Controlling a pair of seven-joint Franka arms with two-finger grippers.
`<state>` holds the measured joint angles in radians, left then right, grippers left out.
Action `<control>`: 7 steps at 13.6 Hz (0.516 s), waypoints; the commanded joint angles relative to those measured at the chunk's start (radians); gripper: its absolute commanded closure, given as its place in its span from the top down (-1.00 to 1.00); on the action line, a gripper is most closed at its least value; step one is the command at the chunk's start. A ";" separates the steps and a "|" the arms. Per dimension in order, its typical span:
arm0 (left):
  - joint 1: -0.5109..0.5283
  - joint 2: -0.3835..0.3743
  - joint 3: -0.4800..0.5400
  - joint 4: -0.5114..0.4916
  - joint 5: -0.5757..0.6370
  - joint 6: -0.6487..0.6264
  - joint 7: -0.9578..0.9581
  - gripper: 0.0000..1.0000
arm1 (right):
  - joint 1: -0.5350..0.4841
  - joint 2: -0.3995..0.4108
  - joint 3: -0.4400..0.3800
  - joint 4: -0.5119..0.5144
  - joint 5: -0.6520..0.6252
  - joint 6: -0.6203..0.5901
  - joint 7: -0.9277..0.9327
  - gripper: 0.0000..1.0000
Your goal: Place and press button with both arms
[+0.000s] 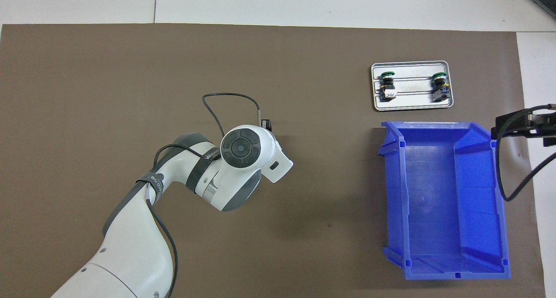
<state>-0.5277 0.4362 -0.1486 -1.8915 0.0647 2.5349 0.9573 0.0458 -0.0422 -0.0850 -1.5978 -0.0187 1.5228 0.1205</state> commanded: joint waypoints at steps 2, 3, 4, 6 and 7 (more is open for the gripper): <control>-0.009 -0.005 0.014 -0.014 0.026 0.041 -0.003 -0.86 | -0.011 -0.019 0.008 -0.014 0.013 -0.004 -0.035 1.00; -0.009 -0.005 0.015 -0.009 0.026 0.041 -0.003 -0.86 | -0.009 -0.019 0.008 -0.014 0.013 -0.006 -0.033 1.00; -0.008 -0.005 0.017 0.003 0.026 0.036 -0.003 -0.86 | -0.011 -0.021 0.008 -0.014 0.014 -0.007 -0.029 1.00; 0.005 0.002 0.015 0.040 0.017 0.015 -0.008 -0.85 | -0.014 -0.021 0.008 -0.014 0.020 -0.007 -0.028 1.00; 0.008 0.013 0.015 0.066 0.012 -0.014 -0.011 -0.82 | -0.009 -0.021 0.010 -0.014 0.022 -0.007 -0.028 1.00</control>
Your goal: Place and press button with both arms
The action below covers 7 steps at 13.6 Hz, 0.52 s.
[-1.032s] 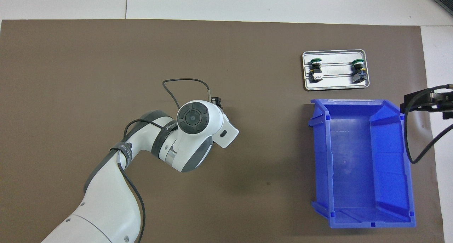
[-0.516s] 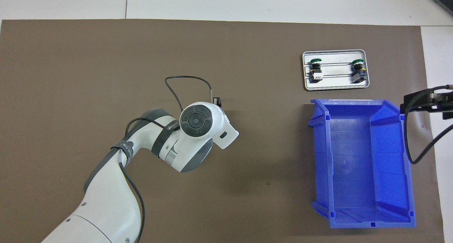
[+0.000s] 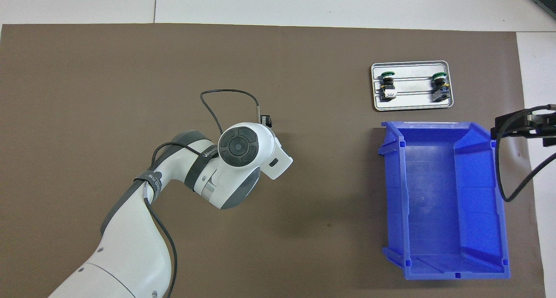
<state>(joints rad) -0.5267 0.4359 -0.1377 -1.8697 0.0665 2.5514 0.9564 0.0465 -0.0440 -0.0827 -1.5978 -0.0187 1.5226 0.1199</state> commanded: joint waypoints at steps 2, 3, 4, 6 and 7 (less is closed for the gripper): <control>0.036 0.017 0.003 0.104 -0.055 -0.107 -0.007 -0.75 | -0.004 -0.019 0.012 -0.014 0.023 -0.007 -0.028 1.00; 0.048 0.015 0.003 0.124 -0.100 -0.132 -0.002 -0.72 | -0.004 -0.020 0.015 -0.014 0.023 -0.007 -0.028 1.00; 0.078 0.008 0.000 0.130 -0.153 -0.137 0.004 -0.71 | -0.004 -0.019 0.015 -0.014 0.023 -0.007 -0.028 1.00; 0.138 -0.017 -0.010 0.130 -0.258 -0.137 0.024 -0.69 | -0.005 -0.019 0.015 -0.014 0.023 -0.007 -0.028 1.00; 0.166 -0.032 -0.016 0.127 -0.334 -0.137 0.053 -0.69 | -0.005 -0.019 0.015 -0.014 0.023 -0.007 -0.028 1.00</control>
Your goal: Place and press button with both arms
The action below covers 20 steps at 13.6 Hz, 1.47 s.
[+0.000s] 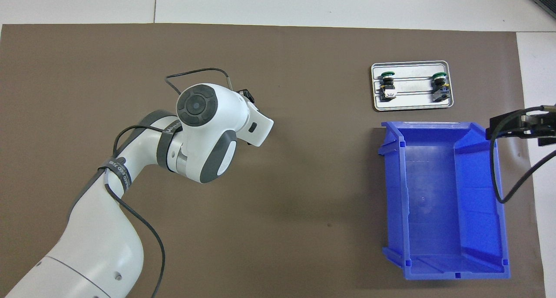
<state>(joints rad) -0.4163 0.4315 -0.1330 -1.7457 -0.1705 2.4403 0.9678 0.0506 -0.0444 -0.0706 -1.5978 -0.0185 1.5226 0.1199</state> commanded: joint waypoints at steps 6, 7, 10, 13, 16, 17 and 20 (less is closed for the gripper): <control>0.230 -0.102 -0.030 -0.038 -0.570 -0.185 0.372 -0.64 | -0.008 -0.018 0.003 -0.014 0.023 -0.007 -0.028 1.00; 0.252 -0.111 -0.030 -0.060 -0.631 -0.199 0.420 -0.58 | -0.008 -0.018 0.003 -0.014 0.023 -0.007 -0.028 1.00; 0.287 -0.171 -0.025 -0.185 -0.861 -0.193 0.613 -0.63 | -0.008 -0.018 0.003 -0.014 0.023 -0.007 -0.028 1.00; 0.318 -0.221 -0.022 -0.300 -1.039 -0.191 0.779 -0.68 | -0.008 -0.018 0.003 -0.014 0.023 -0.007 -0.028 1.00; 0.340 -0.244 -0.023 -0.411 -1.159 -0.204 0.905 -0.89 | -0.008 -0.018 0.003 -0.014 0.023 -0.007 -0.028 1.00; 0.338 -0.244 -0.023 -0.437 -1.204 -0.211 0.942 -1.00 | -0.008 -0.018 0.003 -0.014 0.023 -0.007 -0.028 1.00; 0.340 -0.247 -0.023 -0.456 -1.305 -0.242 0.974 -1.00 | -0.008 -0.018 0.003 -0.014 0.023 -0.007 -0.028 1.00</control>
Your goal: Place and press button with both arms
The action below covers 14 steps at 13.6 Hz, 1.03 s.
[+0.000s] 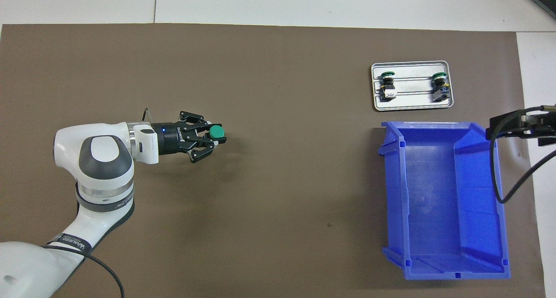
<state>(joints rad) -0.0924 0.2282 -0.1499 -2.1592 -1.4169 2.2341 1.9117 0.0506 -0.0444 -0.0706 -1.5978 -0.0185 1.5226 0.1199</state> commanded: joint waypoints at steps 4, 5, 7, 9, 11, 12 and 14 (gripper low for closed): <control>0.031 -0.037 -0.005 -0.042 -0.166 -0.149 0.066 -1.00 | -0.008 -0.018 0.003 -0.014 0.023 -0.007 -0.028 1.00; 0.049 -0.030 -0.003 -0.042 -0.168 -0.195 0.072 -1.00 | -0.008 -0.018 0.003 -0.014 0.023 -0.007 -0.028 1.00; 0.065 -0.023 -0.003 -0.042 -0.169 -0.237 0.078 -1.00 | -0.008 -0.018 0.003 -0.014 0.023 -0.007 -0.028 1.00; 0.074 -0.011 -0.002 -0.042 -0.169 -0.251 0.107 -1.00 | -0.008 -0.018 0.003 -0.014 0.023 -0.007 -0.028 1.00; 0.075 0.003 -0.002 -0.044 -0.168 -0.255 0.115 -1.00 | -0.009 -0.018 0.003 -0.014 0.023 -0.007 -0.028 1.00; 0.074 0.005 0.000 -0.045 -0.168 -0.252 0.115 -1.00 | -0.008 -0.018 0.003 -0.014 0.023 -0.007 -0.028 1.00; 0.074 0.011 0.000 -0.051 -0.168 -0.248 0.128 -1.00 | -0.008 -0.018 0.003 -0.014 0.023 -0.007 -0.028 1.00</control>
<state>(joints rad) -0.0312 0.2408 -0.1474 -2.1902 -1.5587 2.0041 1.9960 0.0506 -0.0444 -0.0706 -1.5978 -0.0185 1.5226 0.1200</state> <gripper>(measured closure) 0.604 0.000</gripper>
